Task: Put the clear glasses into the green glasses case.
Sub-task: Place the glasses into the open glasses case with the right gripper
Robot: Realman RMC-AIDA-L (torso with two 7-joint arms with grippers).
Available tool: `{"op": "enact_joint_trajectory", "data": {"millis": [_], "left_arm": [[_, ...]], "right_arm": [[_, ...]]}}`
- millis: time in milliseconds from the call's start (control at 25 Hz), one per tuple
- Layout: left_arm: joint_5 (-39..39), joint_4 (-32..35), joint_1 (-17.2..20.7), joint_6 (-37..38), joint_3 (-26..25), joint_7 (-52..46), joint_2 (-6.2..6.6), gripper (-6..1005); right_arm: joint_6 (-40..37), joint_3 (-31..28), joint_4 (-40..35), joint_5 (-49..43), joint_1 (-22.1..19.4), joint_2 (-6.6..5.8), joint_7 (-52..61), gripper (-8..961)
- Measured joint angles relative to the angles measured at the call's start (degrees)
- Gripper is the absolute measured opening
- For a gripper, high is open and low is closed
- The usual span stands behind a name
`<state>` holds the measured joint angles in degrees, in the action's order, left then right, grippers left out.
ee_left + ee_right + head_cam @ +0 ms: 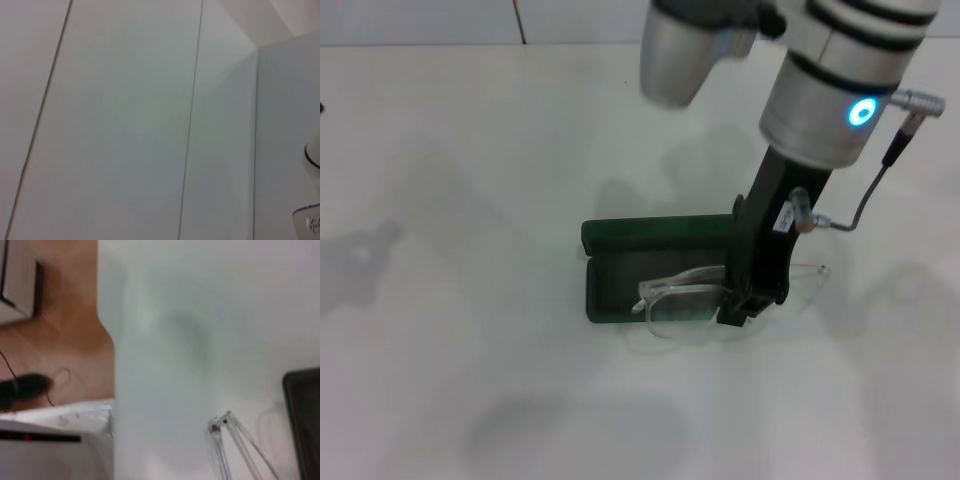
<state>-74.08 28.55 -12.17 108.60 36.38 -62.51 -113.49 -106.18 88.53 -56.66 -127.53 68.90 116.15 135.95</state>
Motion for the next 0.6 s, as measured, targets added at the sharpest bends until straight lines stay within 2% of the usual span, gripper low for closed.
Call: {"op": "enact_joint_trajectory", "data": {"millis": [200, 600], "left_arm": [[-0.8, 0.1, 0.7, -0.1, 0.2, 1.7, -0.66, 96], [-3.6, -0.1, 1.4, 0.1, 0.2, 4.1, -1.25, 97]], "right_arm": [[6.8, 8.9, 4.6, 0.2, 2.2, 0.11, 1.2, 121], [14.2, 11.6, 9.7, 2.8, 6.4, 0.07, 3.6, 121]]}}
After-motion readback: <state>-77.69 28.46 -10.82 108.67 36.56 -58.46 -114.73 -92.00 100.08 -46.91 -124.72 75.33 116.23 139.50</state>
